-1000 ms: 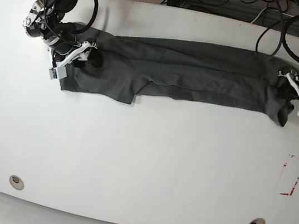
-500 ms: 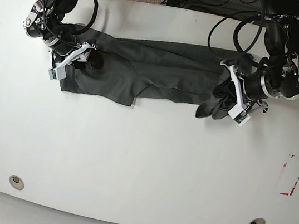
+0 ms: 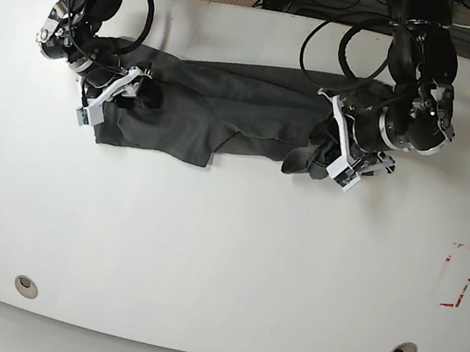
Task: Fold the T-shirt properly
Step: 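Move the left gripper to the strip's middle and grasp it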
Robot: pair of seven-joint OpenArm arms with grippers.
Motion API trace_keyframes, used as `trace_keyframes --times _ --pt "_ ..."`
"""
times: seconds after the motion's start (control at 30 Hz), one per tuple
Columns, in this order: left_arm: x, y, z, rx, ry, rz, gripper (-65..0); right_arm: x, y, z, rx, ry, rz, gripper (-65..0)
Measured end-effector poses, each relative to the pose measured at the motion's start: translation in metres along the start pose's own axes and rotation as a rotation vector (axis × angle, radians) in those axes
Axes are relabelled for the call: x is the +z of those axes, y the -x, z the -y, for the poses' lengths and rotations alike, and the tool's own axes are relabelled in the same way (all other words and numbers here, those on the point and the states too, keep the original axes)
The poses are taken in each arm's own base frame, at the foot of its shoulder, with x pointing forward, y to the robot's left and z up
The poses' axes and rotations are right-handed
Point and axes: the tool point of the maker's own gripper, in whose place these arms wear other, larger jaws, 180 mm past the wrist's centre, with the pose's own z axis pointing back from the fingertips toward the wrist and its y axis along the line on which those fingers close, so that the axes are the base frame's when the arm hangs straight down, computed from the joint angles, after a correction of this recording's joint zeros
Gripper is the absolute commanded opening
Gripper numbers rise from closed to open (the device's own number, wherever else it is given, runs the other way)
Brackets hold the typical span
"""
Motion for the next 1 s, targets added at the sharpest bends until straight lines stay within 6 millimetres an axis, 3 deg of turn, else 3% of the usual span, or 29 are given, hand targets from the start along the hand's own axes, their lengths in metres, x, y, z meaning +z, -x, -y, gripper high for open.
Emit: trace_keyframes --times 0.13,0.27,0.43,0.57,0.83,1.0 --pt "-0.011 -0.006 0.024 -0.065 0.065 -0.011 -35.7 0.000 0.000 0.000 0.000 0.000 0.000 -26.5" --pt "-0.014 -0.022 0.050 -0.164 0.119 -0.011 -35.7 0.000 0.000 0.000 0.000 -0.001 0.000 -26.5" --pt "-0.007 -0.049 0.056 -0.244 0.111 0.038 -35.7 0.000 0.000 0.000 0.000 0.000 0.000 -26.5" --pt "0.004 -0.051 0.025 -0.182 0.027 0.062 -35.7 0.000 -0.001 0.000 0.002 0.000 0.001 -26.5" --pt "0.038 -0.008 -0.042 -0.071 -0.149 -0.013 -36.9 0.016 -0.001 -0.001 0.091 0.068 -0.079 -25.5" --pt "0.054 0.037 -0.066 0.053 -0.213 -0.043 -54.7 0.043 -0.035 0.008 0.114 0.143 -0.021 -25.2"
